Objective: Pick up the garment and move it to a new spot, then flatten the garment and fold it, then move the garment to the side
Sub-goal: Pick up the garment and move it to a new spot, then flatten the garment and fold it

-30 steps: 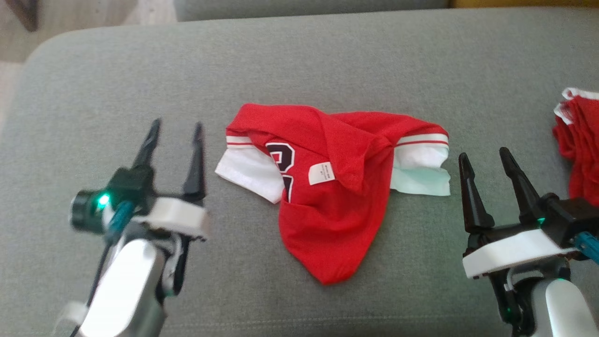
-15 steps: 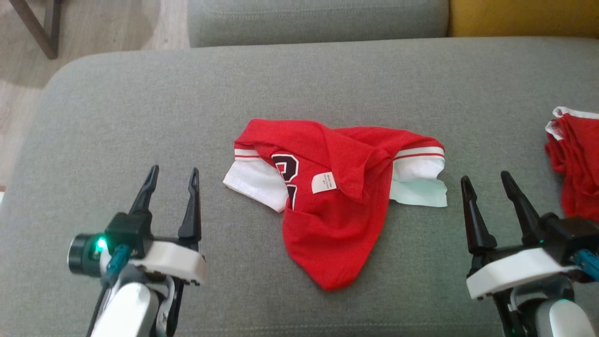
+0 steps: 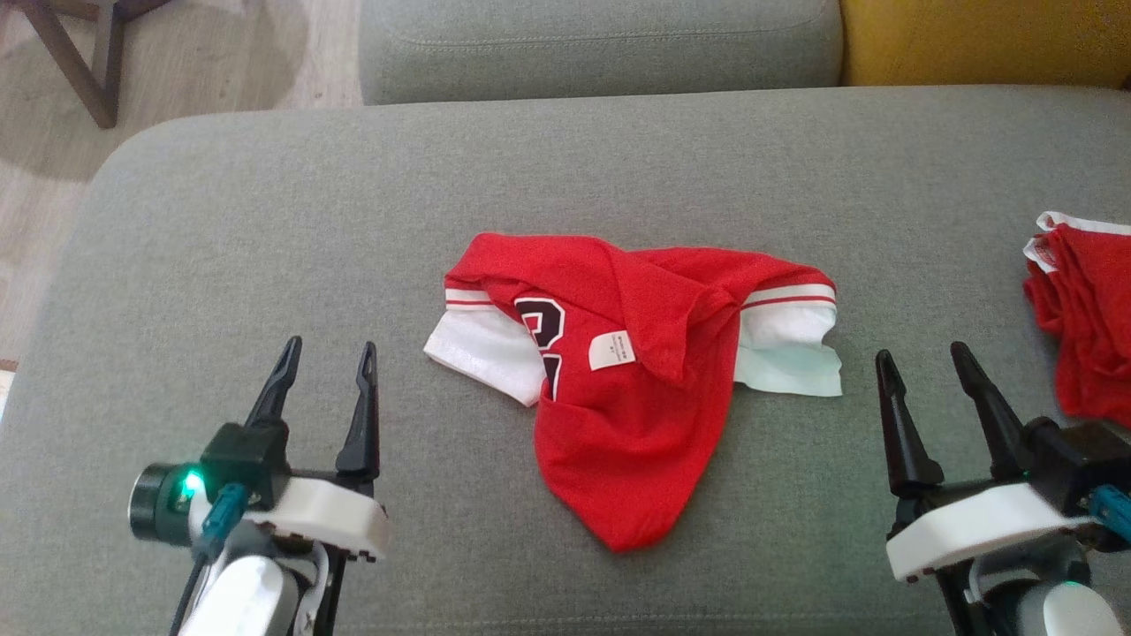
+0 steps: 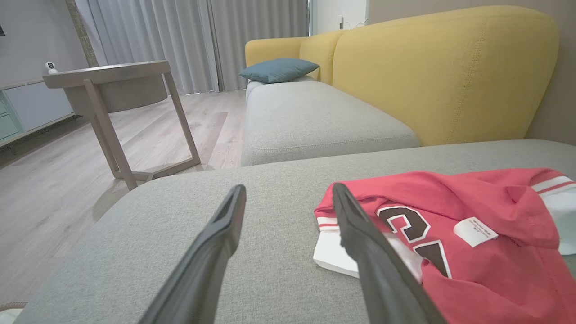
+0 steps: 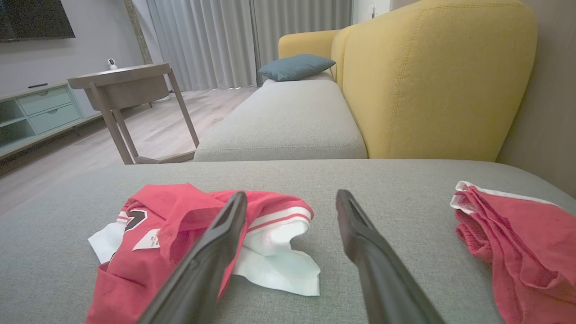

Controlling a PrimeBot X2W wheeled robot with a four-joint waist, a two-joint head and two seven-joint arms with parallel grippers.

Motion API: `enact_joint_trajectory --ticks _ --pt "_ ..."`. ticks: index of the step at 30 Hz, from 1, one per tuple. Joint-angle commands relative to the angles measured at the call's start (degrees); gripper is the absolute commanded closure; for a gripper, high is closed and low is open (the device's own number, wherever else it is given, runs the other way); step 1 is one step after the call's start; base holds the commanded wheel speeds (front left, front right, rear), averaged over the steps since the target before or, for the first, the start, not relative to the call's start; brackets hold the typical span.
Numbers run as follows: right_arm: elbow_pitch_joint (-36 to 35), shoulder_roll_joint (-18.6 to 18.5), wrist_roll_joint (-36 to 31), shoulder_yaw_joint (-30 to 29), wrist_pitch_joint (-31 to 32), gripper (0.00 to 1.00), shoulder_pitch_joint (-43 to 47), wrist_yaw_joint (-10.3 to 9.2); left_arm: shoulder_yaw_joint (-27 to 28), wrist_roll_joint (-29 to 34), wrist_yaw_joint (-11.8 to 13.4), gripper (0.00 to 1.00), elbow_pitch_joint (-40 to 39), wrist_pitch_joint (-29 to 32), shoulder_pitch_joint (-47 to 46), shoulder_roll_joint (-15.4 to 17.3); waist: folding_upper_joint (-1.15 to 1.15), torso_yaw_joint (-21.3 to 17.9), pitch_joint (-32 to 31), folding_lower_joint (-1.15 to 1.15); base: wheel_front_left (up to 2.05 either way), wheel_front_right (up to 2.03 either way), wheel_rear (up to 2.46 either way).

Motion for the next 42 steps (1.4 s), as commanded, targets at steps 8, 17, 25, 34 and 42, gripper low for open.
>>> enact_joint_trajectory --ticks 8,17,25,34,42 --pt "-2.4 -0.2 -0.3 1.2 0.0 0.00 -1.6 0.37 1.8 0.0 0.5 0.00 -1.5 -0.7 -1.9 1.7 0.00 0.1 0.1 0.00 0.00 0.00 0.00" --pt "-2.4 -0.2 0.1 1.0 -0.1 0.00 -1.9 0.37 1.3 0.3 0.8 0.00 -1.4 -0.6 -2.7 1.9 0.00 0.4 0.9 0.00 0.00 0.00 0.00" --pt "-2.6 -0.2 0.0 0.8 -0.2 0.00 -2.9 0.37 -1.3 1.5 -0.2 0.00 -2.2 1.3 -5.9 1.0 0.00 0.5 3.0 0.00 0.00 0.00 0.00" --pt "-3.3 -0.2 -0.3 2.0 -0.2 0.00 -5.6 0.37 -11.0 3.0 -6.4 0.00 -2.4 10.9 -16.4 -5.2 0.00 -1.6 8.4 0.00 0.00 0.00 0.00" --pt "-1.9 -0.2 0.9 2.0 -1.5 0.00 -7.8 0.37 -18.0 2.5 -12.0 0.00 5.3 18.3 -24.3 -10.0 0.00 -6.0 12.4 0.00 0.00 0.00 0.00"
